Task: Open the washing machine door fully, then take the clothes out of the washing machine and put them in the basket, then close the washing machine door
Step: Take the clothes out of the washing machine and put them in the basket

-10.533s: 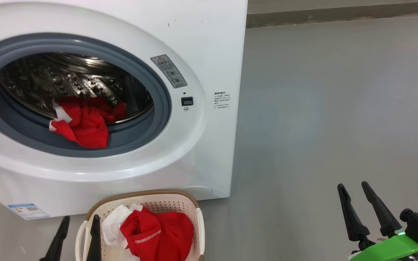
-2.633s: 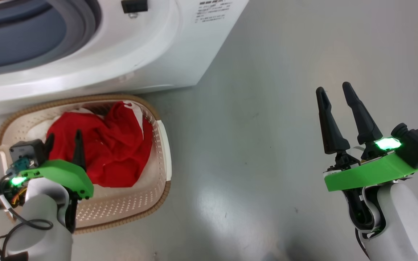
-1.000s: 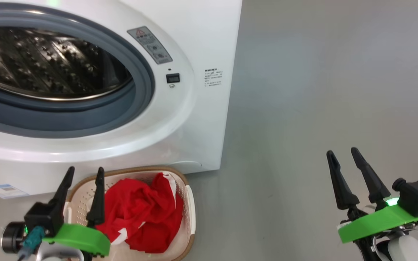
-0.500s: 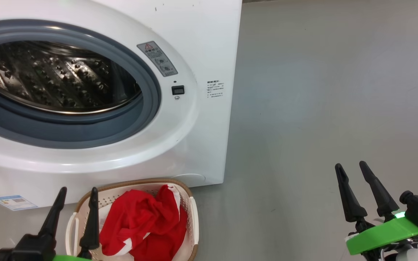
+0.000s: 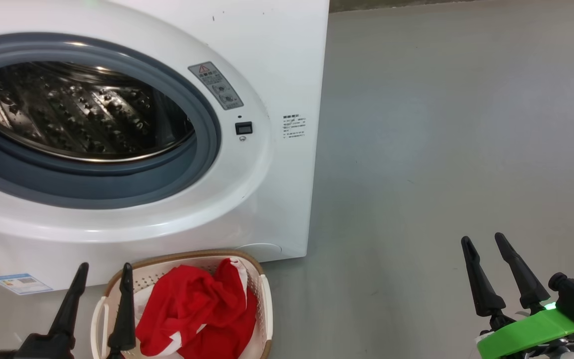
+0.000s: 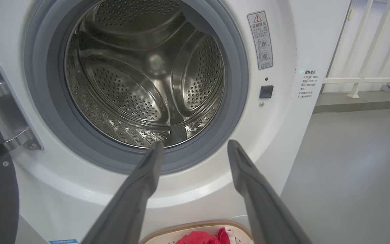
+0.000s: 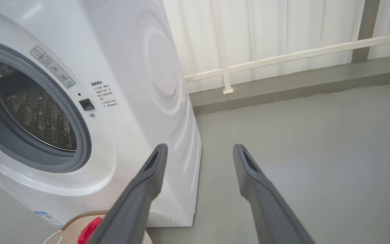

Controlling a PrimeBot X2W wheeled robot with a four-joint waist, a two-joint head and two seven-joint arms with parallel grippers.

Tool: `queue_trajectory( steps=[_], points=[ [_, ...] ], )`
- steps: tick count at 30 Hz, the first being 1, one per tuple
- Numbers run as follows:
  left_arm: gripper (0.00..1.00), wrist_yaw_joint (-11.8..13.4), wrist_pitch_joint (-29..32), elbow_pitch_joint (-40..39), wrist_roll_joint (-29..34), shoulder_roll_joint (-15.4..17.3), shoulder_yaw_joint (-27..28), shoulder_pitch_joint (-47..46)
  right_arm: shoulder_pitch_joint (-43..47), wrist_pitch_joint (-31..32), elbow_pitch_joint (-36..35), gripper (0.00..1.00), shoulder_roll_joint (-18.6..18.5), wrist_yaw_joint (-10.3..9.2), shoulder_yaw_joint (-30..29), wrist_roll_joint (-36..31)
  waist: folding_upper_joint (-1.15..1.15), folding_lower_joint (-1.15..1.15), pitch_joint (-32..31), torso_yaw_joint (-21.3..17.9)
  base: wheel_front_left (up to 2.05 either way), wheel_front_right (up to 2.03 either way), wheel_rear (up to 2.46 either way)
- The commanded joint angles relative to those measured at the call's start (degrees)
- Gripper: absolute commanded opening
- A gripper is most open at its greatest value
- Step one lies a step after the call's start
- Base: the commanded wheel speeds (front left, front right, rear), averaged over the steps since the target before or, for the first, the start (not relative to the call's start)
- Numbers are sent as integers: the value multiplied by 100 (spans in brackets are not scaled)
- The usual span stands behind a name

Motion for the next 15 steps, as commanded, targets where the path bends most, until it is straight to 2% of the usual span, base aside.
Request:
queue_trajectory(
  steps=[1, 15],
  points=[
    [100, -31, -30, -175, 76, 42, 171, -34, -23, -37, -142, 100, -90, 36, 83, -47, 0, 0, -6, -5, 0, 0, 0],
    [100, -30, -30, -178, 110, 12, 161, -23, -18, -37, -139, 100, -78, 36, 83, -51, 0, 0, -9, 2, -1, 1, 0]
  ],
)
